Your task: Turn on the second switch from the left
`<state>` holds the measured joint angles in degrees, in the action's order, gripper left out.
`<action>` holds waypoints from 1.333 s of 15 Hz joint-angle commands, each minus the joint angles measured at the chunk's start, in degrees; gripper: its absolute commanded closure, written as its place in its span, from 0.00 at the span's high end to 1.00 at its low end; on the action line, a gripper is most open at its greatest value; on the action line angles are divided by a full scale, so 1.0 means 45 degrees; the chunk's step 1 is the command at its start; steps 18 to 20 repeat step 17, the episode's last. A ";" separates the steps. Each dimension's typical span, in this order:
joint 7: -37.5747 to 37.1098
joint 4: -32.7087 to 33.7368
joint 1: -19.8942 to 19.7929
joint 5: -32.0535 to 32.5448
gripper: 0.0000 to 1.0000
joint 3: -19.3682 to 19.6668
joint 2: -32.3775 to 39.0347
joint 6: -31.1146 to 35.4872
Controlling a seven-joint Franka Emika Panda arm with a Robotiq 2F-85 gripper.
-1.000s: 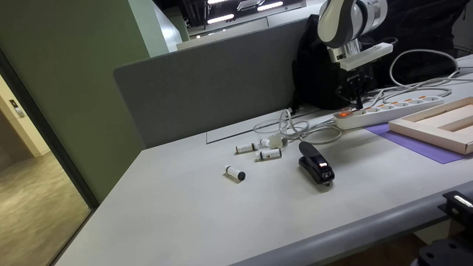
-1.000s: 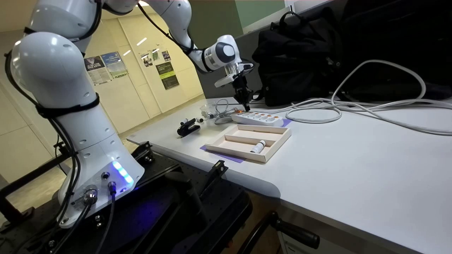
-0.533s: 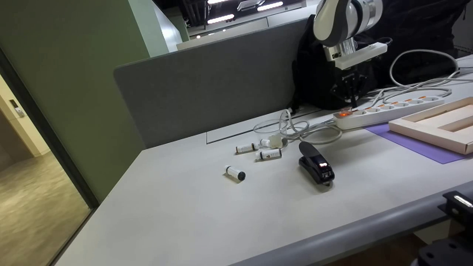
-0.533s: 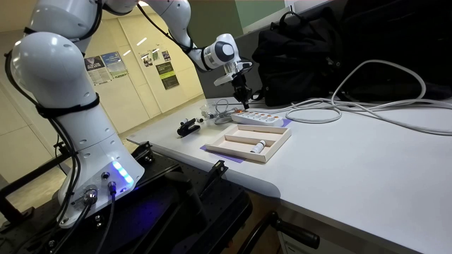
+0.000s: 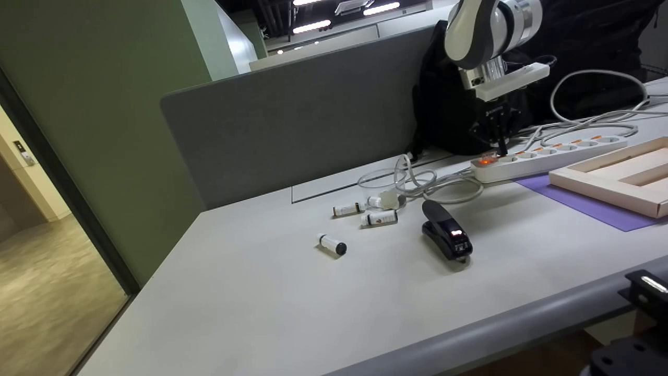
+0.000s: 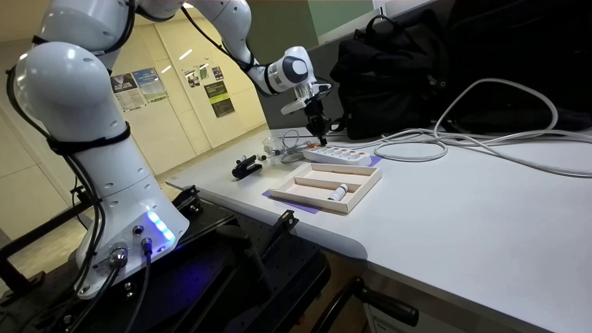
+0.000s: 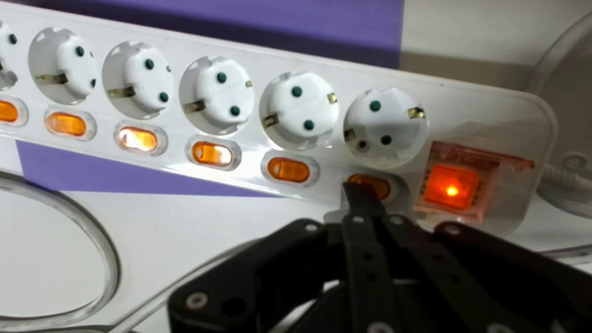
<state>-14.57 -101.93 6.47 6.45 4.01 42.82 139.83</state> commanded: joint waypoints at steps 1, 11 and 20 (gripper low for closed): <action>-0.0290 0.0175 0.0115 -0.0020 0.00 0.0285 0.0260 -0.0185; 0.0082 0.0329 -0.0036 -0.0267 0.00 0.0218 -0.0456 -0.0818; 0.0534 0.0487 -0.0038 -0.0319 0.15 -0.0106 -0.1251 -0.1280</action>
